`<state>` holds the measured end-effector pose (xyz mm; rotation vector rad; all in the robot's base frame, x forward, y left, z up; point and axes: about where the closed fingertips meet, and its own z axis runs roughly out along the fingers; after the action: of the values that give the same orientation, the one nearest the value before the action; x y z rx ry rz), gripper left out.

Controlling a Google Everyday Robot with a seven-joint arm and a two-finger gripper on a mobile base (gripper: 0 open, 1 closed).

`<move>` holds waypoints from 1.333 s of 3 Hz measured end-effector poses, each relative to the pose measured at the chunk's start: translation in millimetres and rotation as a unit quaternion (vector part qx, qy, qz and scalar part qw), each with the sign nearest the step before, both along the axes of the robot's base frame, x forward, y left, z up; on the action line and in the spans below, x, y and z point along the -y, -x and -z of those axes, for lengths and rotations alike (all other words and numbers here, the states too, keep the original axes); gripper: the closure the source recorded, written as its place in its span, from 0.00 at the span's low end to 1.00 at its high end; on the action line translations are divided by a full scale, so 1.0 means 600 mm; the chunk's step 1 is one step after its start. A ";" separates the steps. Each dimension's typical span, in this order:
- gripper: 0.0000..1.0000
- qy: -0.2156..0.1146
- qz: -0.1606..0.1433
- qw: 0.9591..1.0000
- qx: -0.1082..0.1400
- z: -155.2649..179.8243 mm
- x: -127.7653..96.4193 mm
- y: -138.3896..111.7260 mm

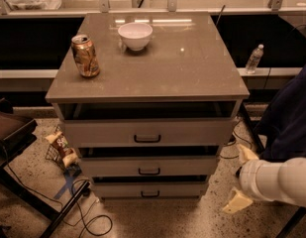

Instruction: Open middle drawer

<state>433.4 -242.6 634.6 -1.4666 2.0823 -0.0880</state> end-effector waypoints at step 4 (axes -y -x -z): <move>0.00 -0.048 -0.064 0.996 -0.034 0.246 -0.100 -0.059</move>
Offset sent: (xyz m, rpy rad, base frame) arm 0.0386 0.0642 -0.1613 0.1241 0.0479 0.1469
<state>468.8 -182.5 486.8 -1.5604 2.0099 0.1112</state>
